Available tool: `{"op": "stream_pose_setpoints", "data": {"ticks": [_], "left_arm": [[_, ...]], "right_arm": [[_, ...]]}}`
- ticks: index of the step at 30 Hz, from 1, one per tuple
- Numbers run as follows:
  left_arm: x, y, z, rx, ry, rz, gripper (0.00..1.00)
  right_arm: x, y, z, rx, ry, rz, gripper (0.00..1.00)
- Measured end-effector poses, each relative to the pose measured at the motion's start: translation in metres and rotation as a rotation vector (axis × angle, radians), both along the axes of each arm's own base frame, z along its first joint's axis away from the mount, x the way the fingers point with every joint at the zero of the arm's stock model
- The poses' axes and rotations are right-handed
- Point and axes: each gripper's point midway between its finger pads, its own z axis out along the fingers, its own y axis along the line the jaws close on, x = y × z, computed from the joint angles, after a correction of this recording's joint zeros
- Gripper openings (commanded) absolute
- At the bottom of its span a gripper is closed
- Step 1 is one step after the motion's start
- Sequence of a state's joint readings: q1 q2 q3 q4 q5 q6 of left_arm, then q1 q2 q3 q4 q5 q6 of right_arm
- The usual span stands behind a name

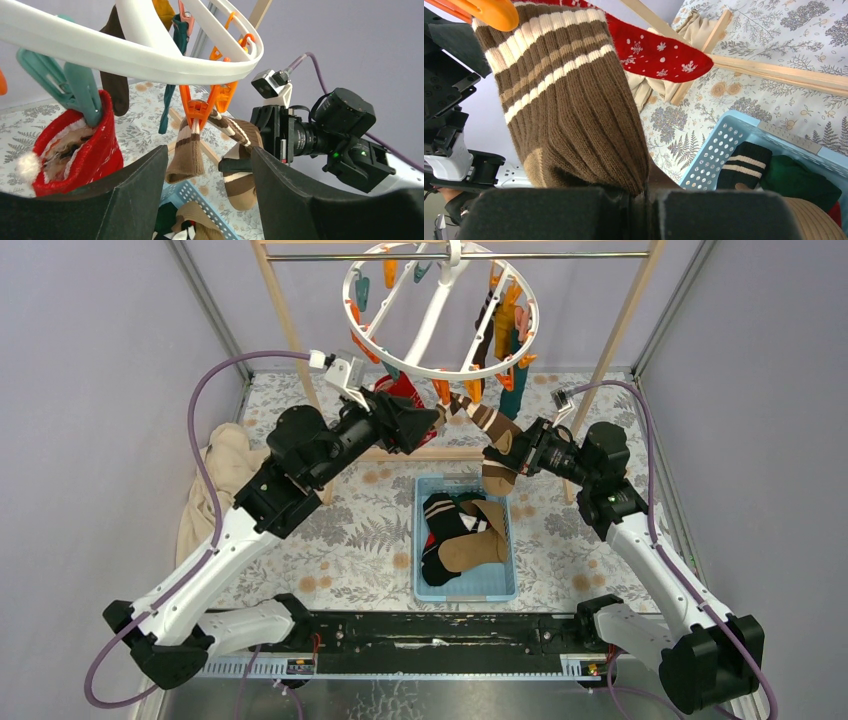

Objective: Remove the socks clipped to the hanger
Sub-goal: Remove the sock from the hanger.

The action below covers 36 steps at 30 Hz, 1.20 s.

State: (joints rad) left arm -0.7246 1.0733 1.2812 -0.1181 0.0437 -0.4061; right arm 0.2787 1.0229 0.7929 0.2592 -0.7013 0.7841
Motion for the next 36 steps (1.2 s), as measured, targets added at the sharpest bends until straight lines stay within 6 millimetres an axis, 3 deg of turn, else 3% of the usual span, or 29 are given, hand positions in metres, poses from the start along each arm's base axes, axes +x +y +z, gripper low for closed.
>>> {"op": "stream_pose_setpoints", "data": {"ticks": [9,16,20,30,36], "left_arm": [[0.009,-0.013,-0.002,0.024,-0.05,-0.009,0.64],[0.02,-0.025,-0.009,0.037,-0.062,-0.009,0.47],[0.025,-0.028,-0.01,0.039,-0.07,0.002,0.45],[0.038,-0.033,-0.008,0.021,-0.087,0.031,0.46],[0.043,-0.037,-0.008,0.016,-0.093,0.035,0.63]], "right_arm": [[0.0,0.0,0.0,0.001,0.004,0.0,0.0],[0.0,0.0,0.0,0.004,0.008,0.0,0.0],[0.0,0.0,-0.001,0.004,0.012,0.0,0.0],[-0.001,0.0,-0.005,0.003,0.02,0.001,0.0],[-0.001,0.0,-0.006,0.003,0.019,0.002,0.0]]}}
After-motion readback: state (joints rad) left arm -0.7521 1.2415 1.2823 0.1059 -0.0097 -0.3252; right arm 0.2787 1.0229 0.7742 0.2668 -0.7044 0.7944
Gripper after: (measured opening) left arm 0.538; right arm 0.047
